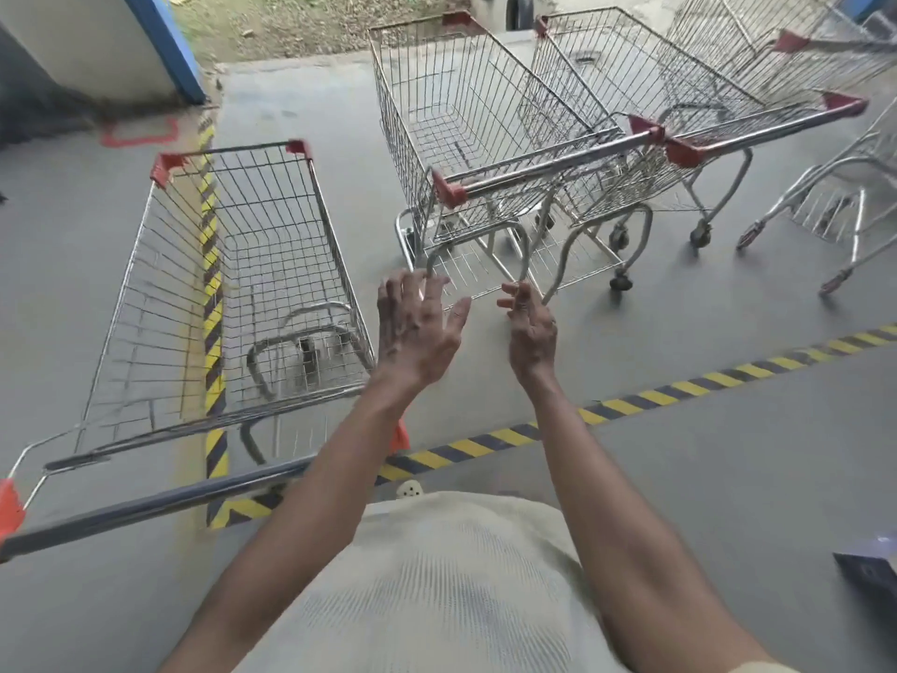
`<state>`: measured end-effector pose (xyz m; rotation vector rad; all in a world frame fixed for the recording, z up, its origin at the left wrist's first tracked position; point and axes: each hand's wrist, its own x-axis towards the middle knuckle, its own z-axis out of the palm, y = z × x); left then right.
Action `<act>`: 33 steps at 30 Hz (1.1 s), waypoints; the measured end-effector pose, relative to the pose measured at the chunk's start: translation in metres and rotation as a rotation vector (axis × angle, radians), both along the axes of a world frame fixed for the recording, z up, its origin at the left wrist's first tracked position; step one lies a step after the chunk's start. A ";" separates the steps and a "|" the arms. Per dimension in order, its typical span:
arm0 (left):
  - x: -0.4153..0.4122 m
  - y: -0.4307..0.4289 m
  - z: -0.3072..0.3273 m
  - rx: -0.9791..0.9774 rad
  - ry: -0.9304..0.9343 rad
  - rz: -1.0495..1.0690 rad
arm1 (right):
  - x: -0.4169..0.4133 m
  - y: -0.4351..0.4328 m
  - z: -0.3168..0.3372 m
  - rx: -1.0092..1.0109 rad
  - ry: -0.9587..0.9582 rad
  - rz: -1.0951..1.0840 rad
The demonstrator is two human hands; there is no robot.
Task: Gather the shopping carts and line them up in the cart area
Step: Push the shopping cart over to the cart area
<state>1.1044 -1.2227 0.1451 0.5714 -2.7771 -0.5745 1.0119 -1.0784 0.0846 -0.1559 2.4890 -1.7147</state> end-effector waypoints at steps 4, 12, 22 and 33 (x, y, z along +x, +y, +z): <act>-0.057 0.009 0.001 0.034 -0.033 -0.018 | -0.050 0.008 -0.007 -0.010 -0.040 -0.008; -0.229 0.012 0.002 0.039 -0.021 0.116 | -0.253 0.020 0.002 0.304 0.283 -0.054; -0.323 0.009 -0.060 0.125 -0.299 0.261 | -0.452 0.038 -0.014 0.822 0.588 0.337; -0.400 -0.046 -0.054 -0.058 -0.294 0.289 | -0.522 -0.024 -0.015 0.753 0.551 0.217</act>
